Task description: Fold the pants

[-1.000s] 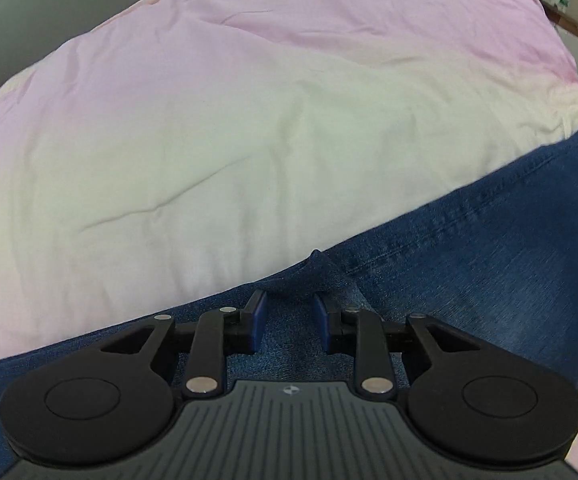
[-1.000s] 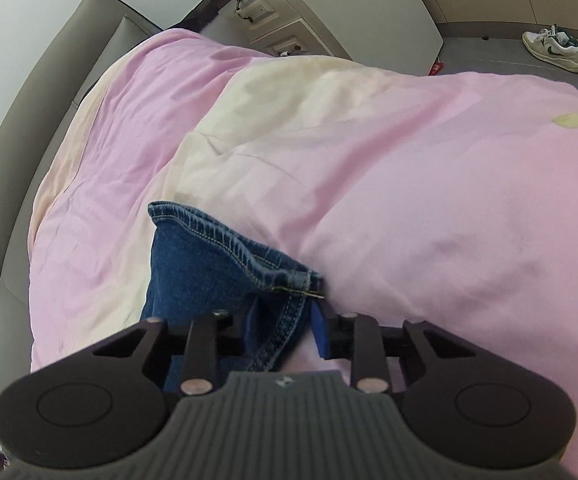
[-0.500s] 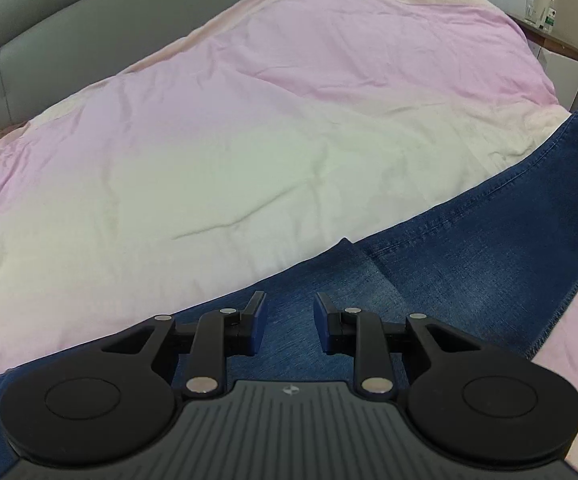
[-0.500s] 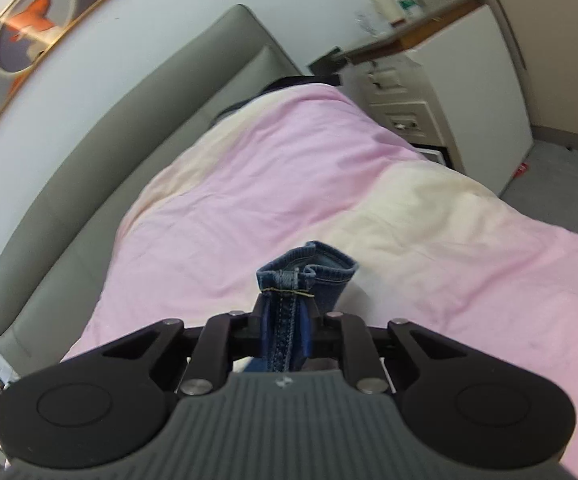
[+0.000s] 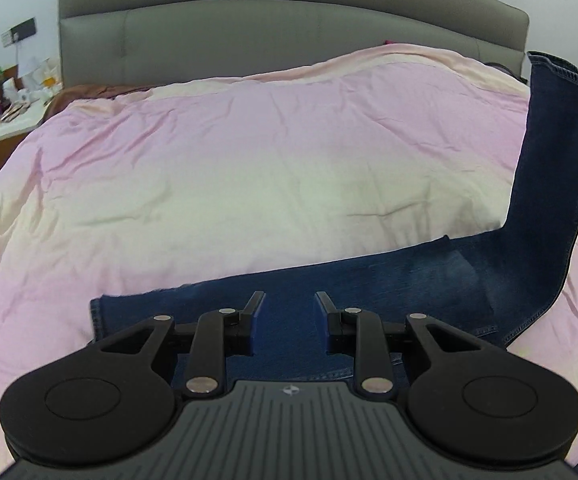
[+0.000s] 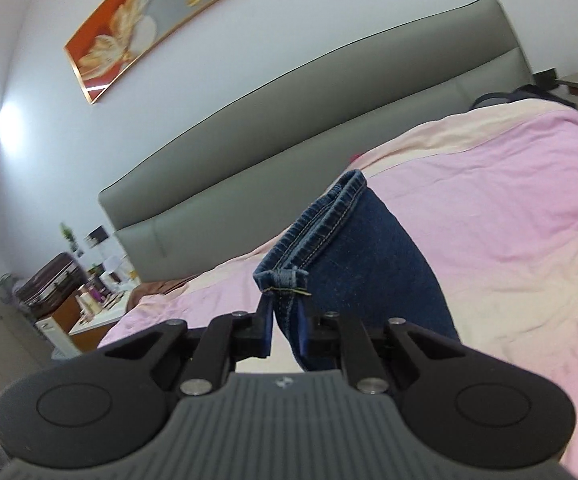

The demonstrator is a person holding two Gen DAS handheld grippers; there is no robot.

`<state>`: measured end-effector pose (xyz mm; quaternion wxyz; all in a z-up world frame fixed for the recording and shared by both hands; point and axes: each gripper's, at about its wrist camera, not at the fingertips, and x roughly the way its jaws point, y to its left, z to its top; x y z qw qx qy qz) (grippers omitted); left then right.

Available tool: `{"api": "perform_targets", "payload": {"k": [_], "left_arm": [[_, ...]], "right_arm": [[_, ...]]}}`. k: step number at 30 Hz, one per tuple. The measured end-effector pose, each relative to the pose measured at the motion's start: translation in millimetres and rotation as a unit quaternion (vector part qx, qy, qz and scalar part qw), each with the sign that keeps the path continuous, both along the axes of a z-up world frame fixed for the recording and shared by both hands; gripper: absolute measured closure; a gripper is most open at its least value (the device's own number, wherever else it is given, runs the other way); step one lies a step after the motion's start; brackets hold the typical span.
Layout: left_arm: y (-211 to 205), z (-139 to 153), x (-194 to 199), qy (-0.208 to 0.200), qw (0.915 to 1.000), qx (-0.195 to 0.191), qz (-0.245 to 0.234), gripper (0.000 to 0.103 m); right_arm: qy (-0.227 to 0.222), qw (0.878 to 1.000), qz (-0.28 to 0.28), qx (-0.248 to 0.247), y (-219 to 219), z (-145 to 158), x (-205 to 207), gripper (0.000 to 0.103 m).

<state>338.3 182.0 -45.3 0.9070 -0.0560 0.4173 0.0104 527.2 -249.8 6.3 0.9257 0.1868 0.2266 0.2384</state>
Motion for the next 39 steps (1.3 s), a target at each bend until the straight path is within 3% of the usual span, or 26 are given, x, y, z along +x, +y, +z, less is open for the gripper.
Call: {"api": "perform_targets", "payload": {"k": [4, 7, 10, 13, 16, 18, 21, 23, 24, 27, 32, 34, 36, 39], "left_arm": [[53, -24, -19, 0.015, 0.9976, -0.056, 0.039, 0.071], [82, -47, -34, 0.029, 0.9922, -0.111, 0.05, 0.071], [104, -68, -50, 0.035, 0.9856, -0.154, 0.06, 0.071], [122, -85, -63, 0.038, 0.9741, -0.211, 0.071, 0.07], [130, -98, -68, 0.036, 0.9633, -0.256, 0.073, 0.06], [131, -103, -69, 0.036, 0.9607, -0.267, 0.069, 0.054], [131, -111, -64, 0.039, 0.9581, -0.276, 0.064, 0.048], [128, -116, -59, 0.042, 0.9568, -0.281, 0.063, 0.044], [127, -119, -55, 0.043, 0.9571, -0.28, 0.061, 0.039], [119, -127, -45, 0.051, 0.9576, -0.276, 0.064, 0.033], [109, -146, -27, 0.06, 0.9557, -0.276, 0.084, 0.032], [101, -149, -24, 0.062, 0.9602, -0.26, 0.08, 0.054], [92, -150, -24, 0.069, 0.9682, -0.227, 0.079, 0.086], [78, -139, -33, 0.041, 0.9777, -0.192, 0.075, 0.09]], "right_arm": [[0.008, 0.997, 0.072, -0.02, 106, -4, -15, 0.095], [0.041, 0.991, 0.129, -0.021, 184, -33, -30, 0.095], [0.082, 0.977, 0.19, -0.043, 252, -81, -52, 0.095], [0.129, 0.956, 0.254, -0.078, 306, -142, -85, 0.095], [0.169, 0.932, 0.298, -0.117, 338, -196, -115, 0.095], [0.183, 0.918, 0.318, -0.148, 349, -228, -131, 0.095], [0.187, 0.91, 0.327, -0.174, 349, -252, -141, 0.091], [0.181, 0.907, 0.338, -0.175, 348, -253, -141, 0.087], [0.176, 0.904, 0.346, -0.177, 349, -249, -140, 0.076], [0.162, 0.899, 0.367, -0.178, 347, -232, -139, 0.06], [0.131, 0.908, 0.33, -0.221, 311, -219, -134, 0.059], [0.137, 0.915, 0.31, -0.217, 293, -221, -130, 0.059], [0.152, 0.923, 0.287, -0.206, 273, -225, -124, 0.059], [0.169, 0.932, 0.257, -0.193, 243, -230, -120, 0.059]]}}
